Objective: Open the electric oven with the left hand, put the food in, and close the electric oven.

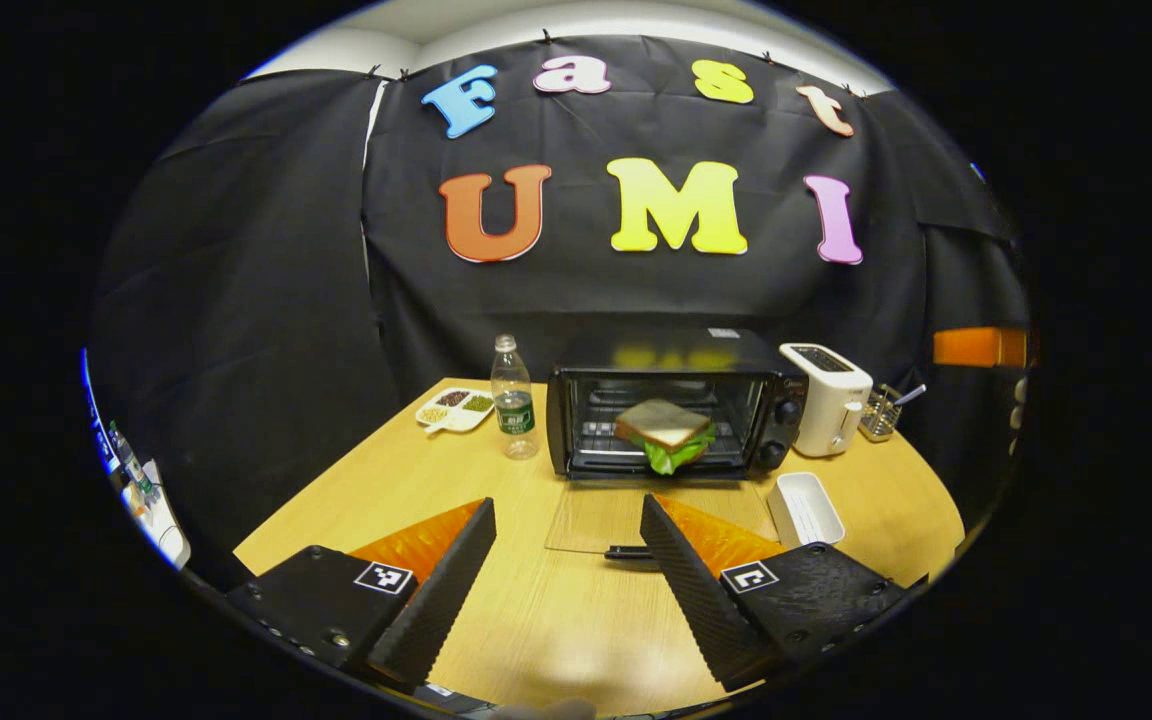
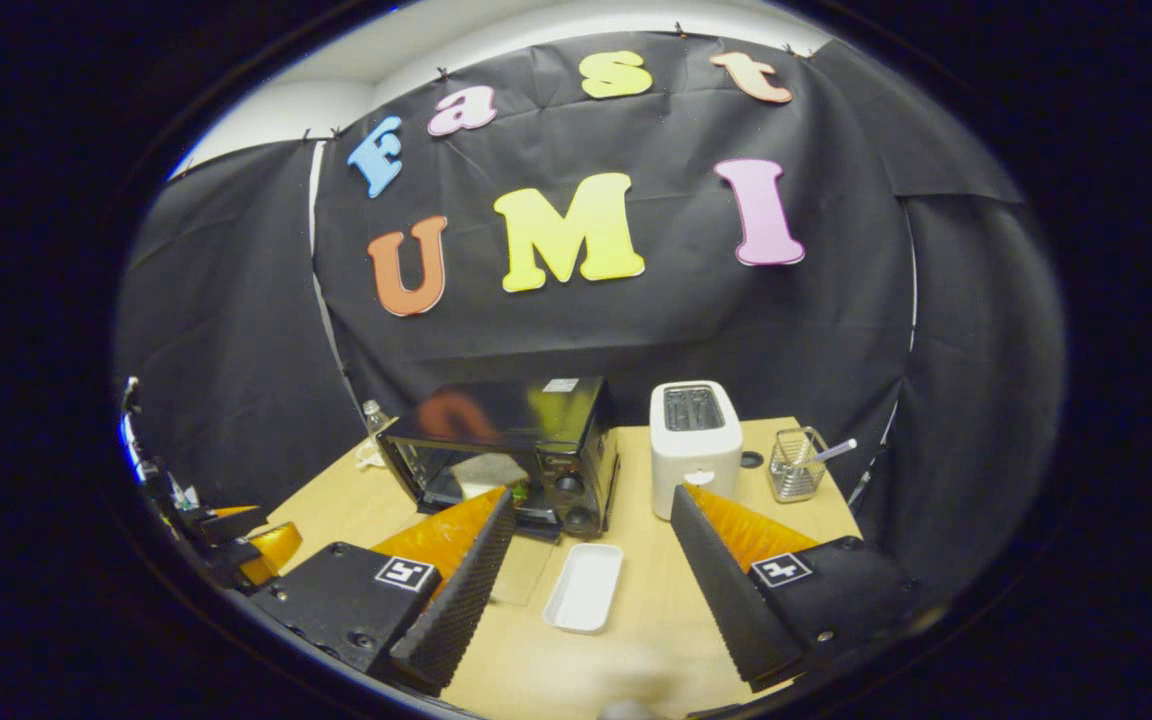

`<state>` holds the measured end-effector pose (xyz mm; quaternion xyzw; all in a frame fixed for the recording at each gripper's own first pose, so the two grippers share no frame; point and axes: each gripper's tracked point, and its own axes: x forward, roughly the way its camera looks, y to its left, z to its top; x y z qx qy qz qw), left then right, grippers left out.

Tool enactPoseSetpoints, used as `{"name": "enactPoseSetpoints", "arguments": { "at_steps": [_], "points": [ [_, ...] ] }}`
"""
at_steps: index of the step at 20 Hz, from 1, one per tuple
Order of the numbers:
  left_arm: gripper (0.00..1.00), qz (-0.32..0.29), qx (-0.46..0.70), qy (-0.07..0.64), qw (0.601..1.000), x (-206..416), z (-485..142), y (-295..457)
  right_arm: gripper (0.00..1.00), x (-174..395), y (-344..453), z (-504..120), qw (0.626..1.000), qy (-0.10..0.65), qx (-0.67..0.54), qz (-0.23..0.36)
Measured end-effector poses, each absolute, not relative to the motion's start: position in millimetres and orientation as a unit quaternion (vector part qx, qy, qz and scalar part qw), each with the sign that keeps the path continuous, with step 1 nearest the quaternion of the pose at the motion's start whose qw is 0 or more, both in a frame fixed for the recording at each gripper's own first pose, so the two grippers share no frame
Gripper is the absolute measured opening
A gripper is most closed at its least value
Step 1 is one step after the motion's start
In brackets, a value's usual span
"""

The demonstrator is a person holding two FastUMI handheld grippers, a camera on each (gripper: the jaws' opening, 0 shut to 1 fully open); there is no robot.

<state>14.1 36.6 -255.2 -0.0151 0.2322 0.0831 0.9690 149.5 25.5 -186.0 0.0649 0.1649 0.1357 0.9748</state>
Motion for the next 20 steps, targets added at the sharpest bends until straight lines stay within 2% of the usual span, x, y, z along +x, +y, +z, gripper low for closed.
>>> {"name": "enactPoseSetpoints", "arguments": {
  "at_steps": [9,10,11,17,18,19,20],
  "points": [
    [0.96,0.017,-0.024,0.309,0.95,29,-369,-26,1.0,126,-6,-187,0.973,0.19,0.047,0.119],
    [0.96,0.01,-0.026,0.319,0.947,31,-381,-29,0.89,124,-9,-188,0.974,0.192,0.041,0.113],
    [0.96,0.004,-0.025,0.328,0.945,33,-392,-34,1.0,123,-10,-187,0.974,0.194,0.04,0.109],
    [0.96,-0.014,-0.026,0.354,0.935,52,-432,-45,1.0,114,-19,-187,0.976,0.202,0.007,0.076],
    [0.96,-0.013,-0.026,0.356,0.934,55,-436,-46,0.9,112,-20,-188,0.976,0.204,0.006,0.073],
    [0.96,-0.01,-0.023,0.359,0.933,57,-440,-45,1.0,111,-21,-188,0.976,0.205,0.005,0.068],
    [0.96,-0.007,-0.024,0.363,0.932,58,-444,-43,0.9,110,-22,-188,0.976,0.206,0.004,0.065]
  ]
}}
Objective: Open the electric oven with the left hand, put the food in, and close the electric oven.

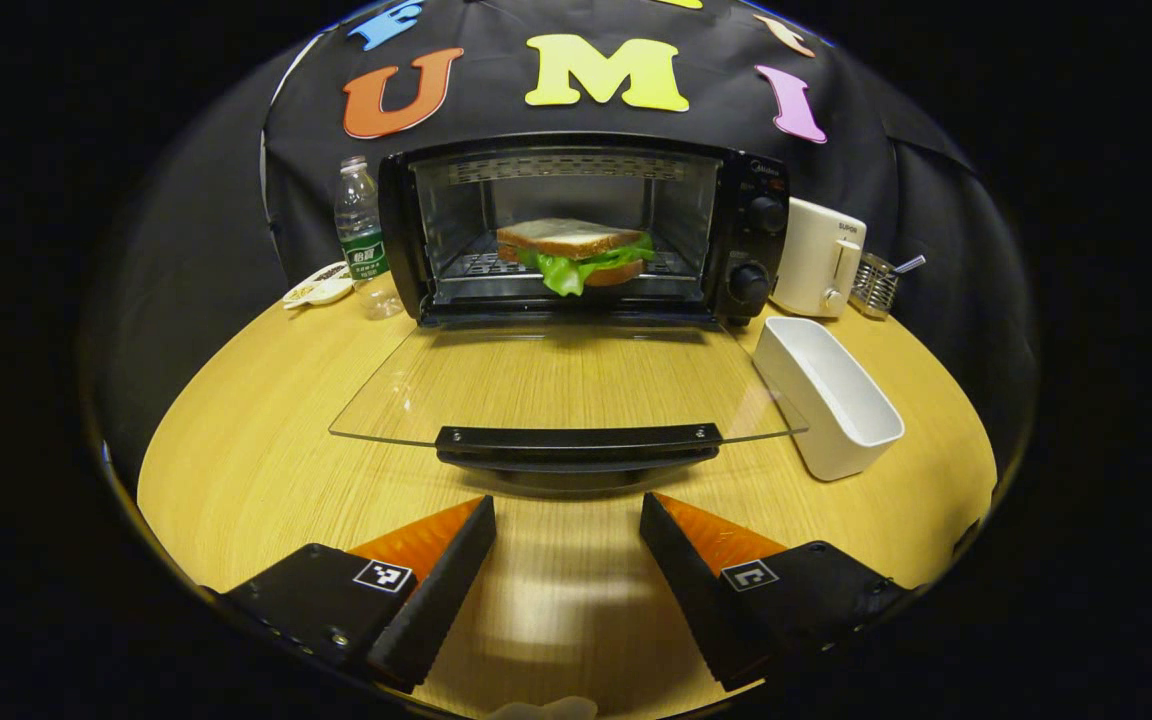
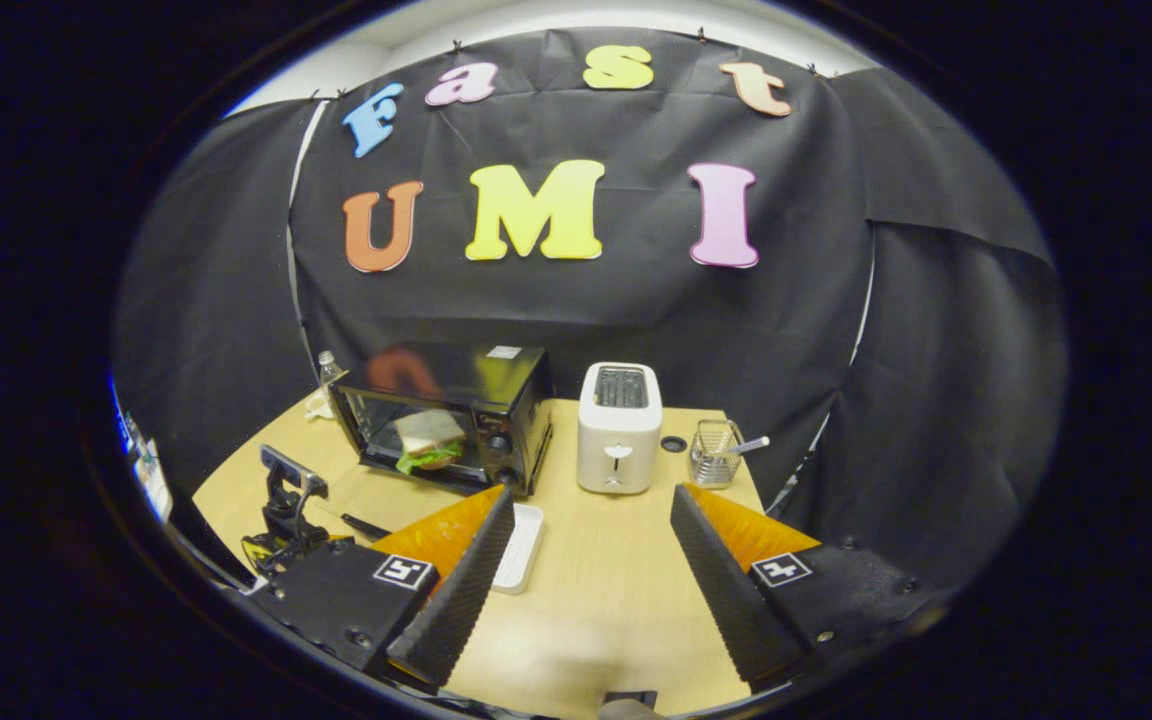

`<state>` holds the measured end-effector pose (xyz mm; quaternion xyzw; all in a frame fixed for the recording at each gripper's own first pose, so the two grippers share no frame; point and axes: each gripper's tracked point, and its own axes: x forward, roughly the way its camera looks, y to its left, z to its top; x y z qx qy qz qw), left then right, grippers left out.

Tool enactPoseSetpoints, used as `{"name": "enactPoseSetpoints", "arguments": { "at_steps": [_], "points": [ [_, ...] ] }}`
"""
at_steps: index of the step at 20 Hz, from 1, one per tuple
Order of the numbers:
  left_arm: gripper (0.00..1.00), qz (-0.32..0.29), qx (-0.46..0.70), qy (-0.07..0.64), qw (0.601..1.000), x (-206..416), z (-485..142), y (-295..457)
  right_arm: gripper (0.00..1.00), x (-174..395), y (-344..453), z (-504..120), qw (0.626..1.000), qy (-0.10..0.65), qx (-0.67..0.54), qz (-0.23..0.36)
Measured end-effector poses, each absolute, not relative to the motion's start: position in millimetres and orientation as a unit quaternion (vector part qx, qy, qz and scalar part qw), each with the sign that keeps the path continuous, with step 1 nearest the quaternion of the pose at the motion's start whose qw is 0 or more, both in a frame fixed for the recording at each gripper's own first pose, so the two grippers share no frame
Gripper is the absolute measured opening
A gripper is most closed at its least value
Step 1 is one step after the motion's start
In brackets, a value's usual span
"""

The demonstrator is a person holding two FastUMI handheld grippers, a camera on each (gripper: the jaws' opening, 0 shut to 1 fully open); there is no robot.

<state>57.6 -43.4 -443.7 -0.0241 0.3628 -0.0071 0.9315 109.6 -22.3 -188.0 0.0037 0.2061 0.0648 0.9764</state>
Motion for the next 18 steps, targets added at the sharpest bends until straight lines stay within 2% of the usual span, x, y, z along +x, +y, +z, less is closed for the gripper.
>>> {"name": "enactPoseSetpoints", "arguments": {
  "at_steps": [1,6,7,8,13,14,15,16,18],
  "points": [
    [0.96,-0.006,-0.026,0.361,0.932,60,-444,-44,1.0,109,-23,-188,0.976,0.208,0.003,0.061],
    [0.97,-0.006,-0.028,0.353,0.935,70,-438,-44,1.0,107,-25,-191,0.975,0.217,0.004,0.054],
    [1.0,-0.005,-0.032,0.351,0.936,71,-434,-45,0.9,107,-24,-190,0.975,0.217,0.005,0.054],
    [0.97,-0.006,-0.034,0.348,0.937,74,-429,-45,1.0,108,-23,-190,0.975,0.217,0.006,0.055],
    [0.97,-0.009,-0.038,0.31,0.95,100,-387,-43,1.0,115,-13,-186,0.975,0.213,0.013,0.064],
    [0.97,-0.008,-0.039,0.299,0.953,108,-376,-41,0.9,115,-10,-187,0.975,0.213,0.014,0.067],
    [0.97,-0.008,-0.042,0.291,0.956,116,-365,-40,1.0,117,-8,-187,0.974,0.213,0.016,0.069],
    [1.0,-0.007,-0.044,0.281,0.959,121,-353,-40,1.0,118,-6,-186,0.974,0.213,0.019,0.07],
    [0.97,-0.007,-0.039,0.267,0.963,136,-339,-36,1.0,119,-2,-186,0.974,0.213,0.027,0.073]
  ]
}}
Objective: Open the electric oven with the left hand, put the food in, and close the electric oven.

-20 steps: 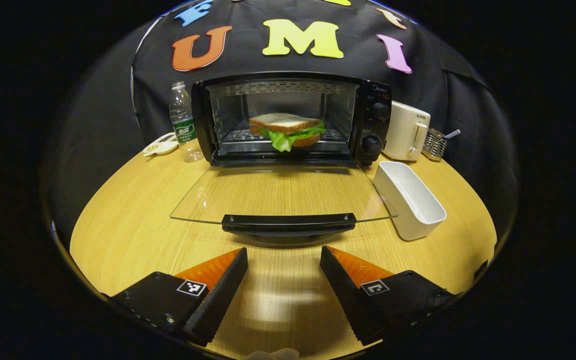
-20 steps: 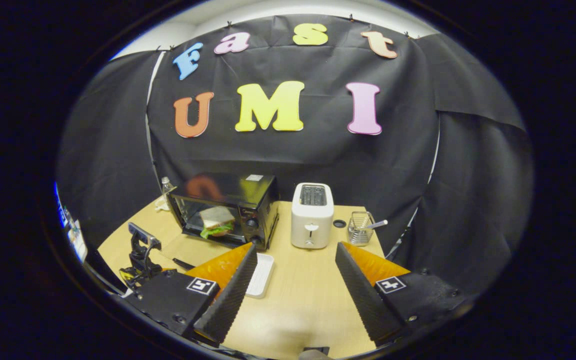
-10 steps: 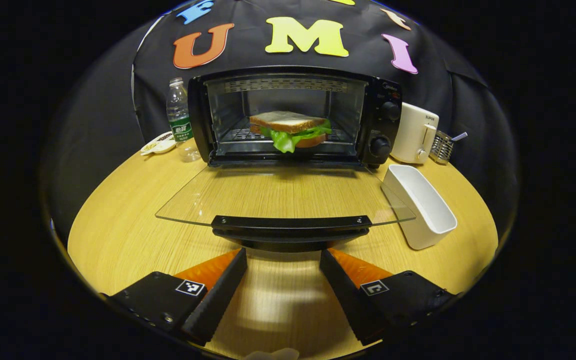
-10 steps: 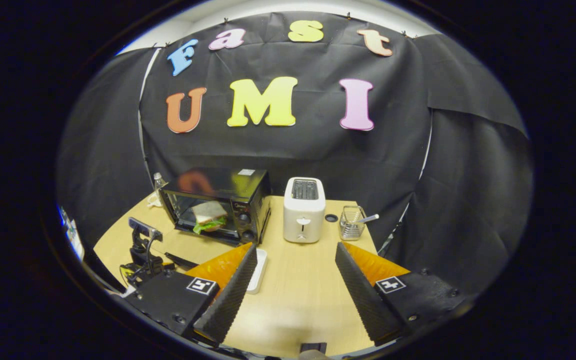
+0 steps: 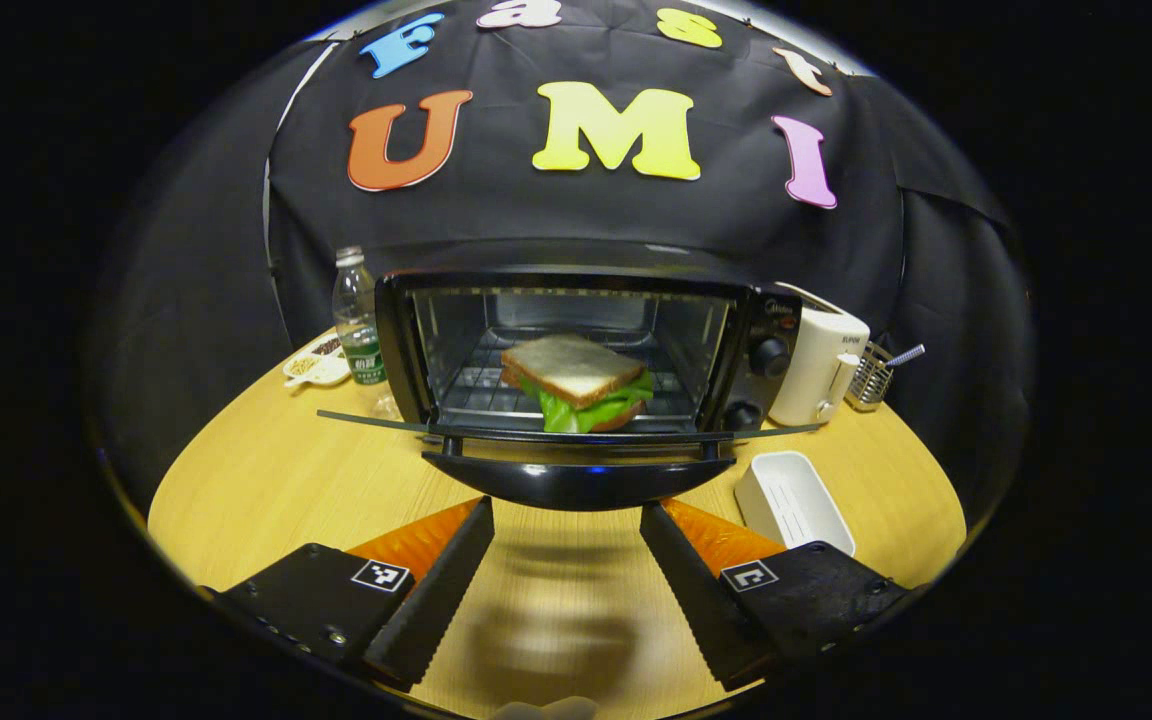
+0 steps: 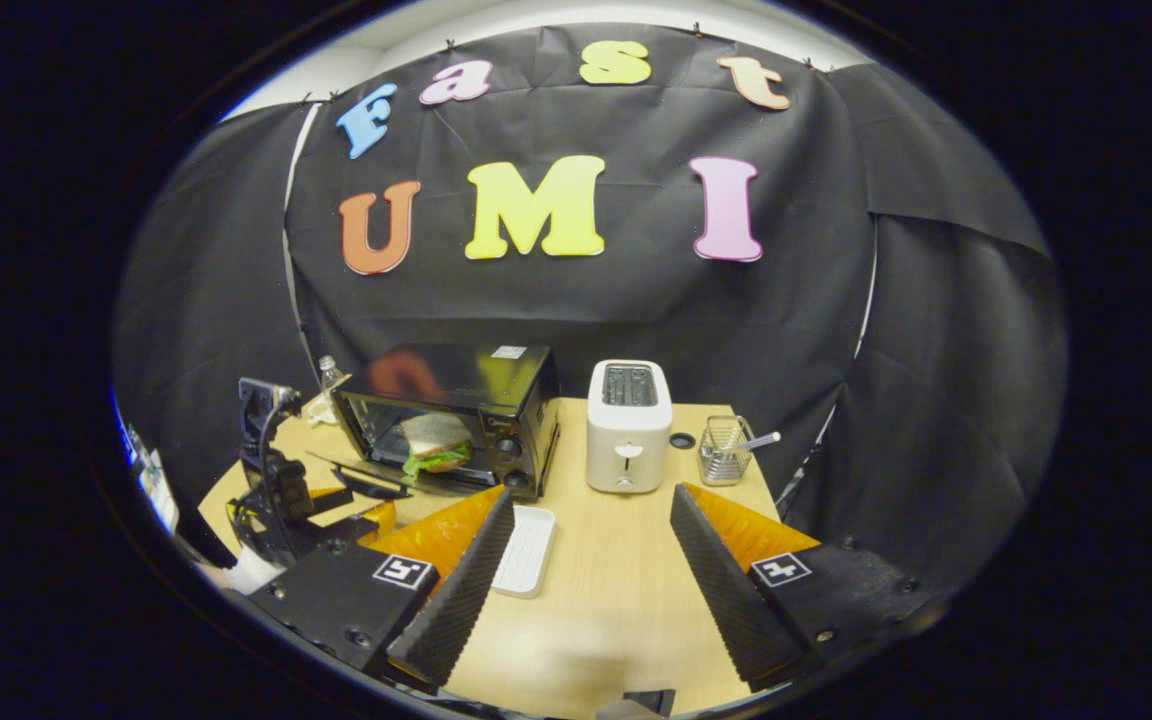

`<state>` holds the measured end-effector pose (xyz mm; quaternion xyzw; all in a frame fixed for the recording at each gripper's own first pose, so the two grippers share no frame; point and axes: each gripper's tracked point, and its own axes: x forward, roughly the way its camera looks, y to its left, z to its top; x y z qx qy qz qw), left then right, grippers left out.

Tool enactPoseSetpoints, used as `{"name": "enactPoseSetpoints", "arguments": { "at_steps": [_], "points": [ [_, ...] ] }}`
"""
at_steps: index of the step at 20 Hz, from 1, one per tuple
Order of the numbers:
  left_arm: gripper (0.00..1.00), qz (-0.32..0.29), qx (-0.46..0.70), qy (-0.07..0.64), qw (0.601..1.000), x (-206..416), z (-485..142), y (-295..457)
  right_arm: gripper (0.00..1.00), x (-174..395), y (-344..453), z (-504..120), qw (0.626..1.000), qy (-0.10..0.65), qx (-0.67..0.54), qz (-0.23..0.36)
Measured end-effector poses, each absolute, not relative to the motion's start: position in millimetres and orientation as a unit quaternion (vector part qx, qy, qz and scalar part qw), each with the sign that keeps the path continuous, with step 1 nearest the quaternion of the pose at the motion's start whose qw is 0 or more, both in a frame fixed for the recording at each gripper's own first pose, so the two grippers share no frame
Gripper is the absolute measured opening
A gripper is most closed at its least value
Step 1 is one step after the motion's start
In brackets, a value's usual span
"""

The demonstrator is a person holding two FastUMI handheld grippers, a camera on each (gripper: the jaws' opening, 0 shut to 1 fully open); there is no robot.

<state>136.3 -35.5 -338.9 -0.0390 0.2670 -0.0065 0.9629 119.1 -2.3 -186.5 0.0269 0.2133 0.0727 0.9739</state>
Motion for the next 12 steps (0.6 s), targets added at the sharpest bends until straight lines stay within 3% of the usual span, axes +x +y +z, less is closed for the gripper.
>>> {"name": "enactPoseSetpoints", "arguments": {
  "at_steps": [12],
  "points": [
    [0.97,0.011,-0.044,0.238,0.97,203,-306,-8,1.0,123,1,-181,0.974,0.214,0.045,0.059]
  ]
}}
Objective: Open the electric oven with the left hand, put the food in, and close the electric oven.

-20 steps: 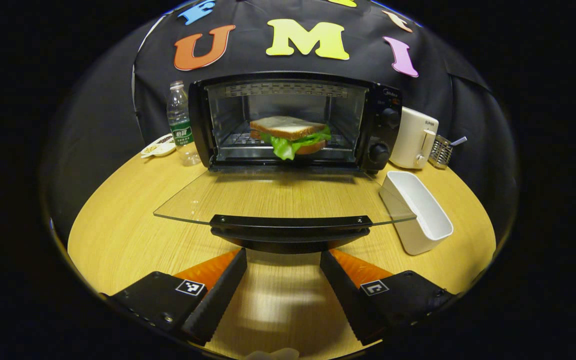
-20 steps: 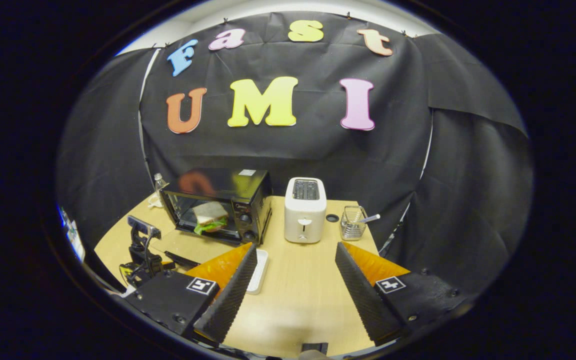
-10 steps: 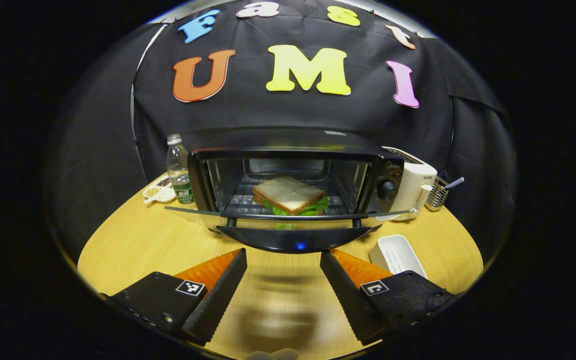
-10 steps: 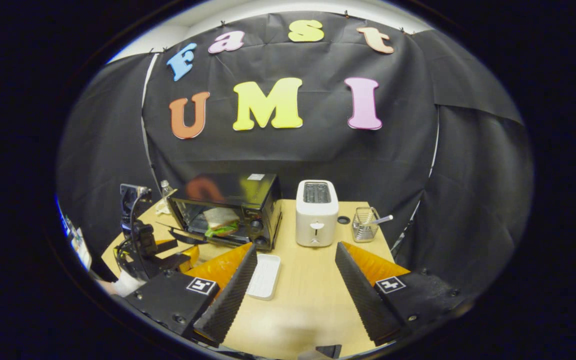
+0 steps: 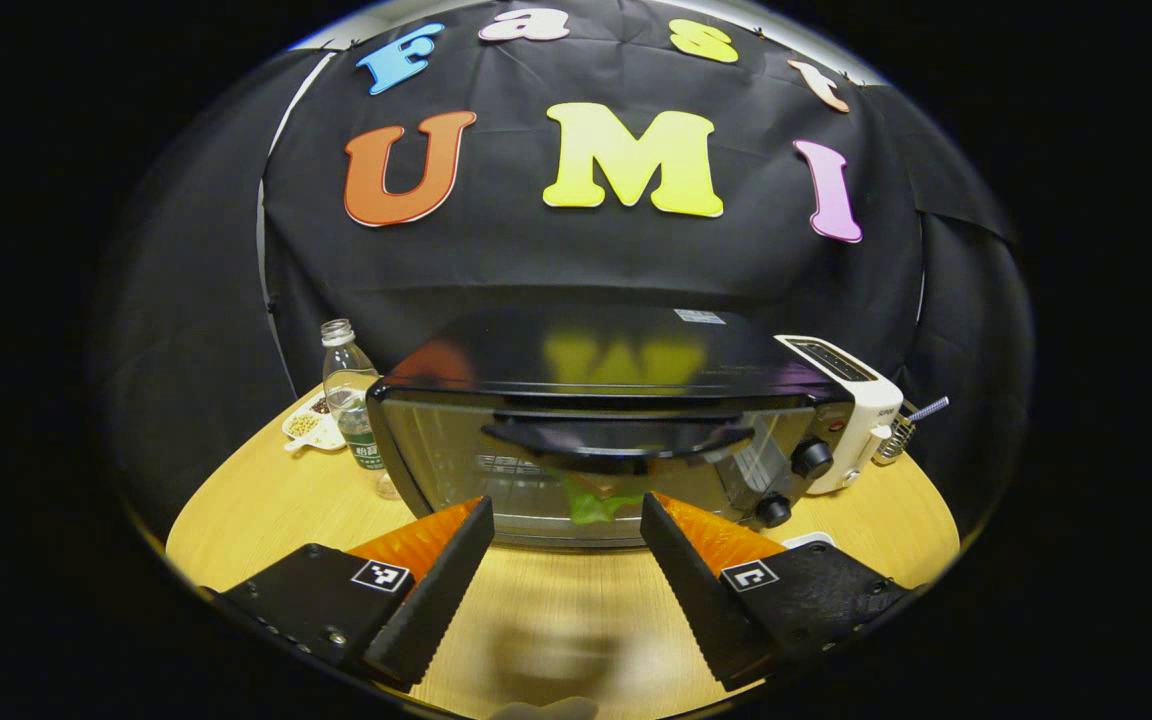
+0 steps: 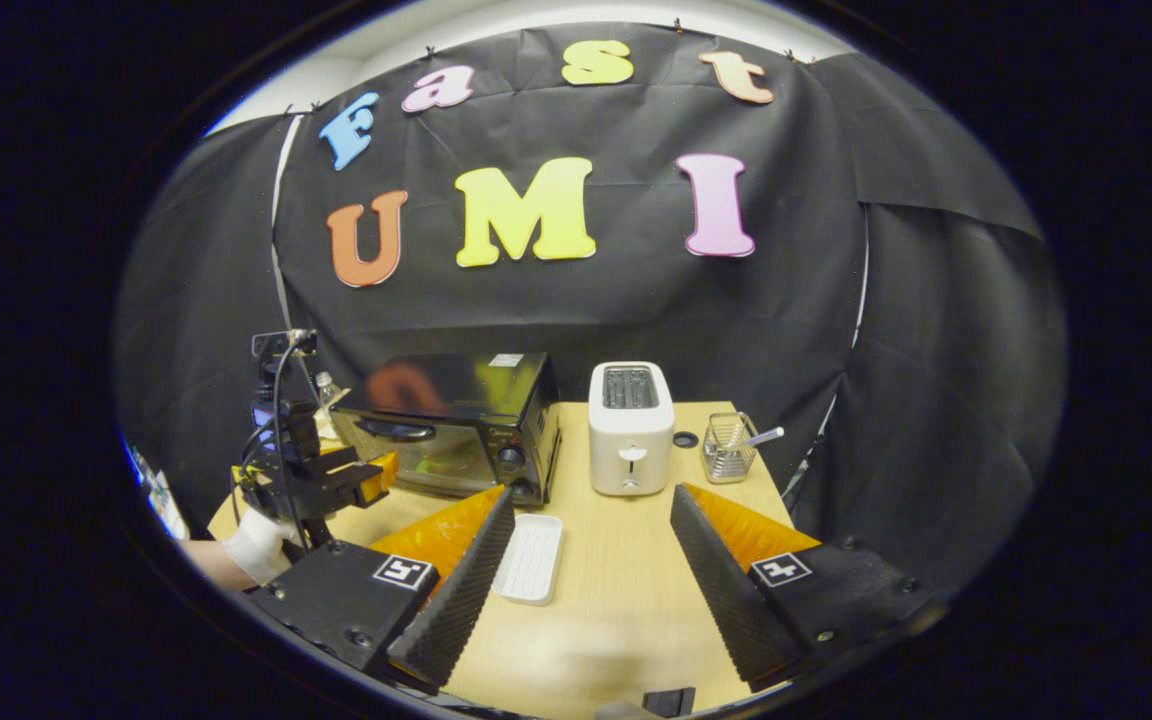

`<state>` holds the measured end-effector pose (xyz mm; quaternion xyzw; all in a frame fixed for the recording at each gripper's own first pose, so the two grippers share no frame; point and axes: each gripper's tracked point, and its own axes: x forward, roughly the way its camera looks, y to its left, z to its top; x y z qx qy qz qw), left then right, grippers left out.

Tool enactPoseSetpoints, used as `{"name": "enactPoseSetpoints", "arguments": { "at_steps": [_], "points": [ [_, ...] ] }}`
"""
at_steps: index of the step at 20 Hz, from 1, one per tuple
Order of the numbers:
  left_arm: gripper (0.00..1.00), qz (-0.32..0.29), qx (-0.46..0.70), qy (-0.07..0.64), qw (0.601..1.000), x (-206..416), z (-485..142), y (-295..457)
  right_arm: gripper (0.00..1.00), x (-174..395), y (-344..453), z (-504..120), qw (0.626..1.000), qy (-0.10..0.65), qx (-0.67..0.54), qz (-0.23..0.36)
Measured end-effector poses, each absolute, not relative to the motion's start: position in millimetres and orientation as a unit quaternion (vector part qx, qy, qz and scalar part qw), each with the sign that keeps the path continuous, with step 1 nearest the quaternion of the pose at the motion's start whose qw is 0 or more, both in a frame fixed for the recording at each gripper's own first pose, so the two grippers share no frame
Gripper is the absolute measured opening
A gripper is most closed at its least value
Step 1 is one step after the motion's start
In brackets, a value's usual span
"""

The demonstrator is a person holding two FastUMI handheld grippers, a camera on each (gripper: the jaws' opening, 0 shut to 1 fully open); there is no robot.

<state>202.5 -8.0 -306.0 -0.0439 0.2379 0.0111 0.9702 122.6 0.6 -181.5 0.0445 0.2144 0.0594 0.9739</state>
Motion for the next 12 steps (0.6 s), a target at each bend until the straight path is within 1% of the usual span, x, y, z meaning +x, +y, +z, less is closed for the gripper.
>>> {"name": "enactPoseSetpoints", "arguments": {
  "at_steps": [1,2,3,4,6,9,10,11,12],
  "points": [
    [0.97,0.013,-0.047,0.238,0.97,202,-306,-6,1.0,123,0,-179,0.975,0.212,0.044,0.057],
    [0.96,0.013,-0.045,0.24,0.97,201,-307,-5,0.9,122,0,-179,0.975,0.211,0.043,0.056],
    [0.87,0.013,-0.044,0.24,0.97,200,-308,-3,1.0,122,1,-178,0.975,0.211,0.043,0.055],
    [0.96,0.012,-0.044,0.24,0.97,201,-307,-2,1.0,121,1,-178,0.975,0.211,0.044,0.055],
    [0.96,0.011,-0.046,0.238,0.97,196,-304,-2,1.0,120,4,-177,0.975,0.21,0.044,0.053],
    [0.95,0.001,-0.047,0.224,0.973,184,-283,-8,1.0,117,10,-172,0.976,0.206,0.041,0.055],
    [0.95,-0.003,-0.045,0.217,0.975,177,-273,-8,0.9,114,12,-171,0.976,0.205,0.042,0.055],
    [0.95,-0.011,-0.046,0.208,0.977,169,-260,-12,0.9,113,14,-169,0.977,0.202,0.043,0.055],
    [0.95,-0.018,-0.045,0.199,0.979,160,-247,-13,1.0,110,17,-168,0.977,0.2,0.044,0.056]
  ]
}}
